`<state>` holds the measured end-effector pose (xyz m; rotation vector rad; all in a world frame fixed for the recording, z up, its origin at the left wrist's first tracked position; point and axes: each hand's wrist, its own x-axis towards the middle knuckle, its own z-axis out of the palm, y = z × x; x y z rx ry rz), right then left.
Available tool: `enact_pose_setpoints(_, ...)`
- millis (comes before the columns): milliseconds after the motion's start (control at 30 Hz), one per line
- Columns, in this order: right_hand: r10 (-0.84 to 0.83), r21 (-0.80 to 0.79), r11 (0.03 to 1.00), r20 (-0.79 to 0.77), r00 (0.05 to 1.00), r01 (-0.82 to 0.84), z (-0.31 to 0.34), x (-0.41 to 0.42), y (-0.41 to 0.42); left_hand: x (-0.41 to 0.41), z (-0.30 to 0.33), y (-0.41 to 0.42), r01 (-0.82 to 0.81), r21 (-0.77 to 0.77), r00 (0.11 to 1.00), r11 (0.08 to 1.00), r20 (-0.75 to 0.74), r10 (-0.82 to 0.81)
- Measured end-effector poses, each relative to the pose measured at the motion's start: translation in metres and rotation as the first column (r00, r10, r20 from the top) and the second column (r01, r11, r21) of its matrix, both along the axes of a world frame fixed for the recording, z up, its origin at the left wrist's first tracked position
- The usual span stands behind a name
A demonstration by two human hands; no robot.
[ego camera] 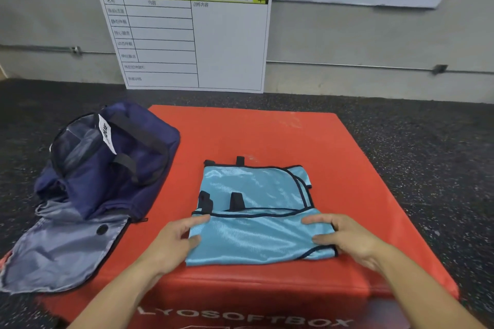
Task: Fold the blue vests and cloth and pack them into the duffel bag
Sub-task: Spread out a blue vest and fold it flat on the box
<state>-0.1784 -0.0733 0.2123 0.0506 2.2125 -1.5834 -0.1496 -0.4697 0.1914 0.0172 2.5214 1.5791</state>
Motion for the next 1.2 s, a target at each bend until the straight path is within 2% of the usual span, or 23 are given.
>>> enact_pose_setpoints(133,0.097,0.091,0.991,0.061,0.993,-0.102,0.0,0.019,0.012,0.008,0.007,-0.003,0.112,-0.036,0.992,0.993,0.064,-0.11)
enact_pose_setpoints(233,0.111,0.11,0.987,0.074,0.991,-0.118,0.001,0.025,0.017,0.01,0.012,-0.004,0.134,-0.066,0.988,0.989,0.086,-0.128)
enact_pose_setpoints(567,-0.046,0.175,0.981,-0.193,0.98,0.08,0.011,-0.007,0.002,-0.028,0.012,0.012,0.031,-0.215,0.994,0.976,-0.097,-0.053)
enact_pose_setpoints(767,-0.003,0.374,0.921,-0.279,0.96,0.112,0.002,-0.035,-0.008,-0.062,0.004,0.022,-0.009,-0.313,0.988,0.95,-0.15,-0.041)
enact_pose_setpoints(1200,-0.146,0.266,0.923,-0.43,0.891,0.279,0.003,-0.07,-0.008,-0.106,0.005,0.023,-0.036,-0.256,0.981,0.966,-0.192,-0.014)
